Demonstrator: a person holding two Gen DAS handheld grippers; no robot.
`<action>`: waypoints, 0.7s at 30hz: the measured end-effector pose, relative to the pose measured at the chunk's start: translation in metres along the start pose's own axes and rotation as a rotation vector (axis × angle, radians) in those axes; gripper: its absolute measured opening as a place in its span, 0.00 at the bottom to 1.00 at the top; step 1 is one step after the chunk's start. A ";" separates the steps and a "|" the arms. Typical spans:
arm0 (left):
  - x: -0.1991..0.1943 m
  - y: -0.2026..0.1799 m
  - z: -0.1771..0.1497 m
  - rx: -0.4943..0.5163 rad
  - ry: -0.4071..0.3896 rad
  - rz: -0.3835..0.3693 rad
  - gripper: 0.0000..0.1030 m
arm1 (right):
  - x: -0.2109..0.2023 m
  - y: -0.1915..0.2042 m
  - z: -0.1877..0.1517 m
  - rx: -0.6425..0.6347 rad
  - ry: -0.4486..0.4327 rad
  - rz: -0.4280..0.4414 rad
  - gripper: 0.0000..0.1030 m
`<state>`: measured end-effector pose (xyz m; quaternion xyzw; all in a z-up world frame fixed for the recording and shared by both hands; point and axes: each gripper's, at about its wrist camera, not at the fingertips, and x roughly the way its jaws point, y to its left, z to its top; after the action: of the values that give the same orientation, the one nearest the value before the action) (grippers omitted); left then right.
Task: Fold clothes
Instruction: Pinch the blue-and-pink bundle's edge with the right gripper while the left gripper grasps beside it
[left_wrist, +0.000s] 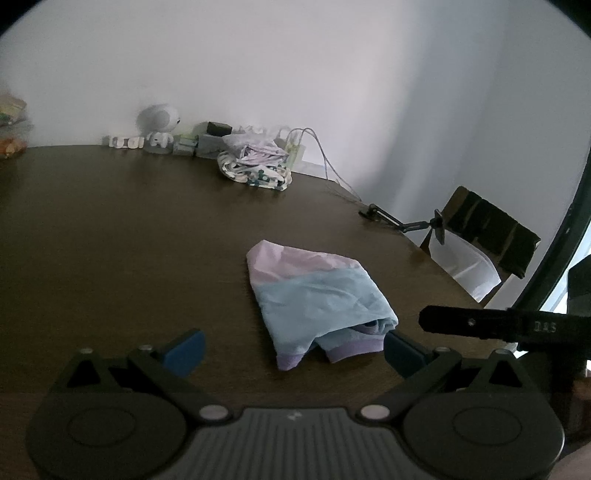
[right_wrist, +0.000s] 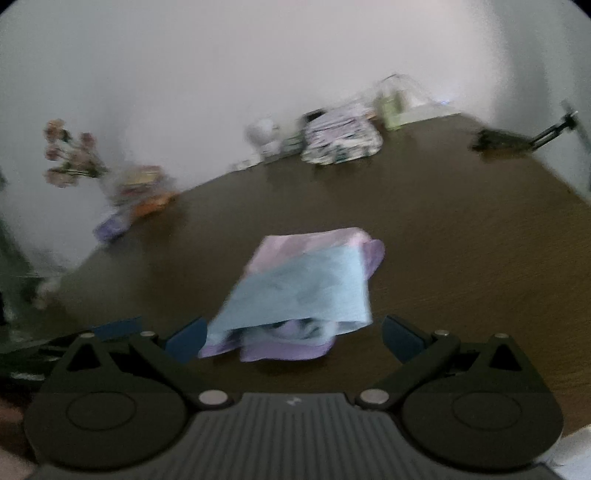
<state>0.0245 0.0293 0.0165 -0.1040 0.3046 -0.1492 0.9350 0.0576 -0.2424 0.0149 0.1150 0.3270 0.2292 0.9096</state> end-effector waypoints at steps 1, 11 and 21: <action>0.001 0.000 0.001 0.000 0.002 0.000 1.00 | 0.000 0.001 0.000 -0.010 -0.002 -0.022 1.00; 0.010 0.004 0.009 -0.018 0.022 0.011 1.00 | 0.011 -0.012 0.011 0.001 0.042 0.002 1.00; 0.062 0.026 0.060 -0.115 0.087 0.074 1.00 | 0.060 -0.035 0.058 -0.062 0.150 0.014 1.00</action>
<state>0.1144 0.0387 0.0233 -0.1396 0.3566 -0.1014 0.9182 0.1482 -0.2470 0.0142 0.0718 0.3859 0.2536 0.8841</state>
